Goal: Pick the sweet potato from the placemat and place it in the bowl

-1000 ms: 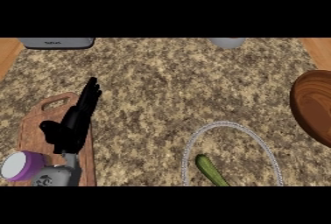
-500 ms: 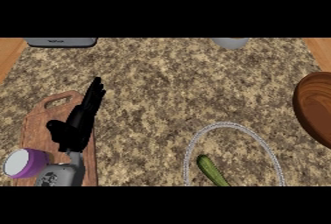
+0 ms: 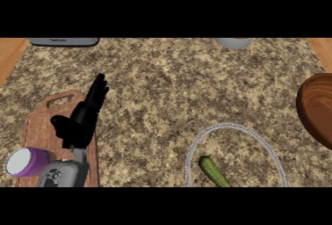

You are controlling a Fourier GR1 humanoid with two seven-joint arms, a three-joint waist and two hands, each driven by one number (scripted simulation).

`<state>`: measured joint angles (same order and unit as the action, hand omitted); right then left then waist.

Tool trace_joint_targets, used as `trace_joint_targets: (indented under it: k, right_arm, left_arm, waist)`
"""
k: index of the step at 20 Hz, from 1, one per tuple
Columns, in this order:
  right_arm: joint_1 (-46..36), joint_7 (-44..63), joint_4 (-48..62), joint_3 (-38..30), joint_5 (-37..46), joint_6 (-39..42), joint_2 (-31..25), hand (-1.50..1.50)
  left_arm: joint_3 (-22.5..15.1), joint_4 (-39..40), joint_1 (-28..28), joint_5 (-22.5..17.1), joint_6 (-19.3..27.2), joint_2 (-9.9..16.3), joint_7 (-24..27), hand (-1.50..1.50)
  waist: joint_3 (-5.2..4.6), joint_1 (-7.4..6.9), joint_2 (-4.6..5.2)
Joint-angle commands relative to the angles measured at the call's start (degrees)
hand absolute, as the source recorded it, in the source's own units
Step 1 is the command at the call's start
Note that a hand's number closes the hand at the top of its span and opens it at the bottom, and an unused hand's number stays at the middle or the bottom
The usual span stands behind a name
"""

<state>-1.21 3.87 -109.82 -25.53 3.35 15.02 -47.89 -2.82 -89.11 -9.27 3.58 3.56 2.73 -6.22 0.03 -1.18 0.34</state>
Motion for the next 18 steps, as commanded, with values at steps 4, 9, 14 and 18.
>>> trace_joint_targets:
  k: [4,9,14,18]
  right_arm:
    - [-7.9,-14.0,23.13,7.45,13.74,-6.52,2.72,1.5]
    - [-15.82,-21.92,39.4,10.21,19.22,-11.25,4.09,1.5]
    - [-21.65,-28.8,56.84,11.34,20.69,-5.94,0.79,1.5]
    - [-24.69,-30.74,64.86,11.38,18.38,0.86,1.14,-1.5]
  left_arm:
    - [-0.17,-0.08,2.49,-0.72,-1.37,-0.01,2.43,0.0]
    - [0.52,6.94,-1.13,0.49,-0.22,-1.16,5.43,0.0]
    - [-0.61,1.05,0.96,0.26,-0.88,-0.77,2.68,0.0]
    - [1.32,1.09,1.07,-1.21,-2.11,0.81,2.13,0.0]
  waist:
    - [0.04,-0.39,0.04]
    - [0.01,0.01,0.19]
    - [0.06,-0.53,0.16]
    - [0.05,-0.43,0.12]
